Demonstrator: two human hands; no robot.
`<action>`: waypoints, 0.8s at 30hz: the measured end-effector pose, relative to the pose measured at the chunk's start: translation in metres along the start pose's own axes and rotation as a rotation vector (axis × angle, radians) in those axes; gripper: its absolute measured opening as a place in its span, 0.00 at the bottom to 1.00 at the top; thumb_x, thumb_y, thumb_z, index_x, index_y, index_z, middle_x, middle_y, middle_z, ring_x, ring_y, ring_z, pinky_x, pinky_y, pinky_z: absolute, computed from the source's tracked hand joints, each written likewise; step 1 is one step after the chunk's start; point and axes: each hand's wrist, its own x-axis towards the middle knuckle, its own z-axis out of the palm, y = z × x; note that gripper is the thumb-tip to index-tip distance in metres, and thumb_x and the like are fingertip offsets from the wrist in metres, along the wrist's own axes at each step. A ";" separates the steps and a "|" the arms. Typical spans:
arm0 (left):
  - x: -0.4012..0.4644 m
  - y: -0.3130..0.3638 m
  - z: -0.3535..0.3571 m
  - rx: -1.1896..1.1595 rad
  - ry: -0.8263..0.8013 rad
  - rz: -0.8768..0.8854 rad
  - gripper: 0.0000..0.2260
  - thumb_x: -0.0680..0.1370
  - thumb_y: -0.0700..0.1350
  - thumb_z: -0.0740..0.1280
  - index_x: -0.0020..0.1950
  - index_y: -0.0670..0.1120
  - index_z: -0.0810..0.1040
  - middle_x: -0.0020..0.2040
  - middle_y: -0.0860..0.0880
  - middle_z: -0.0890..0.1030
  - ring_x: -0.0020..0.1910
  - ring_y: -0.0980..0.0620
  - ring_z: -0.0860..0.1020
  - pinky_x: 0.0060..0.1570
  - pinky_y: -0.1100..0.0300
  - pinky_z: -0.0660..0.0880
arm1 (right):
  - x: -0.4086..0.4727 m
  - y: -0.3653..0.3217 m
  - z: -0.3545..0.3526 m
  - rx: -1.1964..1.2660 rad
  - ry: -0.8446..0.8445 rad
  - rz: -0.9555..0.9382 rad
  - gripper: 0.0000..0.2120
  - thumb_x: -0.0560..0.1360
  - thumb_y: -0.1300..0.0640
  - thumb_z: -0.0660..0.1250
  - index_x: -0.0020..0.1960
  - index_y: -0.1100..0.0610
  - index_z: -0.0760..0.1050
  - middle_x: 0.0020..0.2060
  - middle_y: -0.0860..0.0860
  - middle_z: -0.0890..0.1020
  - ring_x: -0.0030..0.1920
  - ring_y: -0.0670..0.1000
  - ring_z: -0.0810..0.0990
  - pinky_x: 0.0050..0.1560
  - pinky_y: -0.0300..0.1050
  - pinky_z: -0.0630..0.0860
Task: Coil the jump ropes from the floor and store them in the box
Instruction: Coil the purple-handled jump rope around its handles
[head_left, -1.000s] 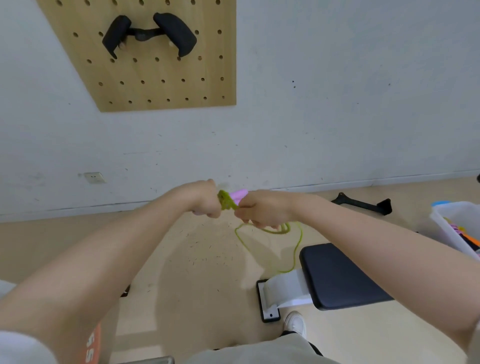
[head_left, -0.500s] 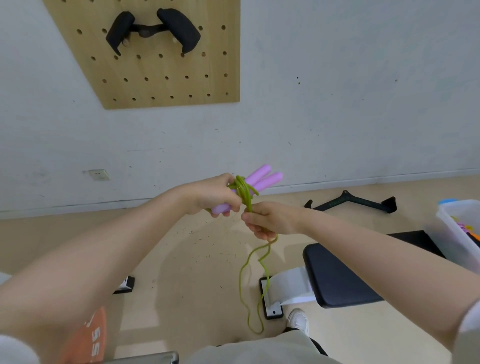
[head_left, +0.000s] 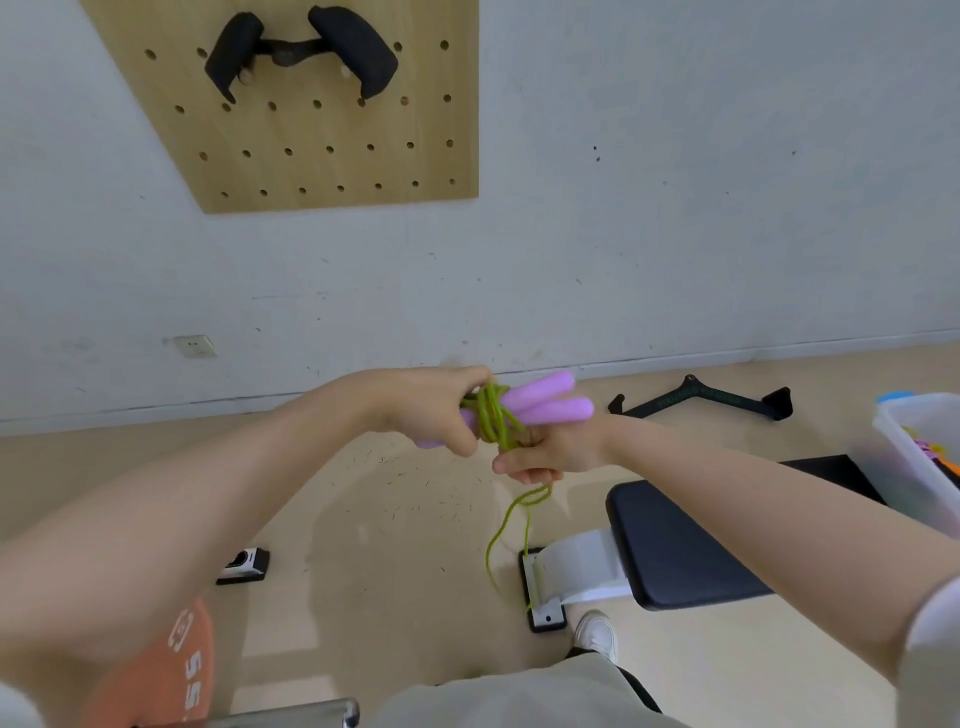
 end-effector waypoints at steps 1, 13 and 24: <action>-0.002 0.004 0.001 0.082 -0.028 0.010 0.14 0.67 0.35 0.67 0.49 0.44 0.69 0.35 0.49 0.71 0.30 0.52 0.67 0.24 0.64 0.64 | 0.005 0.006 -0.004 -0.086 0.018 0.056 0.14 0.78 0.45 0.60 0.42 0.54 0.74 0.32 0.45 0.74 0.34 0.46 0.73 0.41 0.39 0.69; 0.017 0.011 0.030 1.047 0.038 -0.213 0.11 0.72 0.41 0.61 0.53 0.43 0.75 0.36 0.51 0.69 0.38 0.49 0.74 0.28 0.61 0.66 | 0.004 -0.051 -0.058 -0.860 0.494 0.124 0.06 0.72 0.57 0.60 0.44 0.58 0.75 0.40 0.53 0.73 0.42 0.57 0.74 0.33 0.41 0.66; 0.025 -0.010 -0.012 0.560 0.257 -0.268 0.18 0.72 0.38 0.58 0.58 0.55 0.72 0.33 0.50 0.73 0.30 0.48 0.67 0.28 0.62 0.62 | 0.008 -0.056 -0.013 -0.212 0.320 -0.040 0.14 0.81 0.61 0.52 0.55 0.63 0.75 0.38 0.47 0.72 0.36 0.45 0.71 0.33 0.25 0.68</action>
